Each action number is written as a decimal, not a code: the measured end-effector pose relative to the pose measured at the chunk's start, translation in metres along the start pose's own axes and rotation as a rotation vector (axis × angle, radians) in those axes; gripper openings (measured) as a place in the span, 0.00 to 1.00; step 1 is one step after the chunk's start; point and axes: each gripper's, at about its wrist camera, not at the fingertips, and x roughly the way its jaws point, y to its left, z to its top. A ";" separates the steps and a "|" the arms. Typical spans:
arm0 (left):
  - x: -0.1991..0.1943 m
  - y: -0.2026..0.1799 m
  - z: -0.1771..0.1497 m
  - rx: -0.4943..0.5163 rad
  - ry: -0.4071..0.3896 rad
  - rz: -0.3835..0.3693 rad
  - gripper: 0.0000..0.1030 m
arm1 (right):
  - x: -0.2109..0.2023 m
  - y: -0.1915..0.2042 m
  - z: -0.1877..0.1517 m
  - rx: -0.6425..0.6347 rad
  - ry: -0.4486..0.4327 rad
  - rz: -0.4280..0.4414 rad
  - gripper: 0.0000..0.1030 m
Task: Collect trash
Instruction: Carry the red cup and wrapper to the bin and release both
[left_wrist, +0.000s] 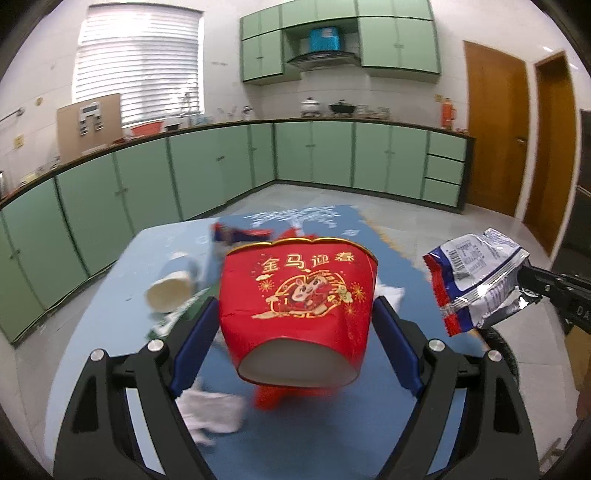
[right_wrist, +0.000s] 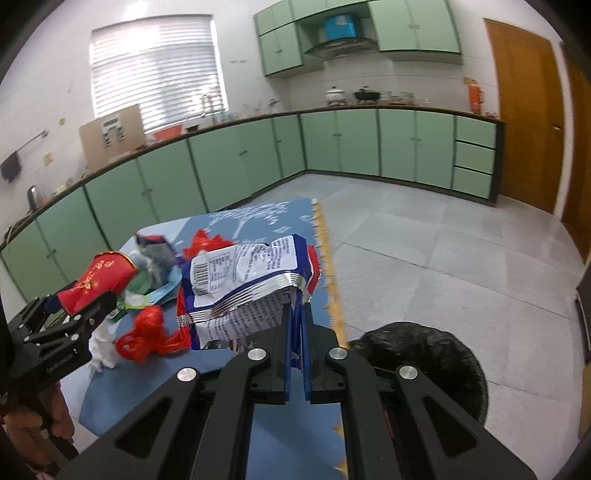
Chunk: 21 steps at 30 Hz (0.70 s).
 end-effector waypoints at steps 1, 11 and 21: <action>0.002 -0.009 0.002 0.008 -0.003 -0.019 0.78 | -0.004 -0.008 0.000 0.012 -0.006 -0.016 0.05; 0.025 -0.105 0.015 0.096 -0.014 -0.220 0.78 | -0.024 -0.087 -0.009 0.131 -0.014 -0.184 0.05; 0.073 -0.193 0.005 0.183 0.078 -0.383 0.78 | -0.016 -0.164 -0.046 0.250 0.061 -0.348 0.05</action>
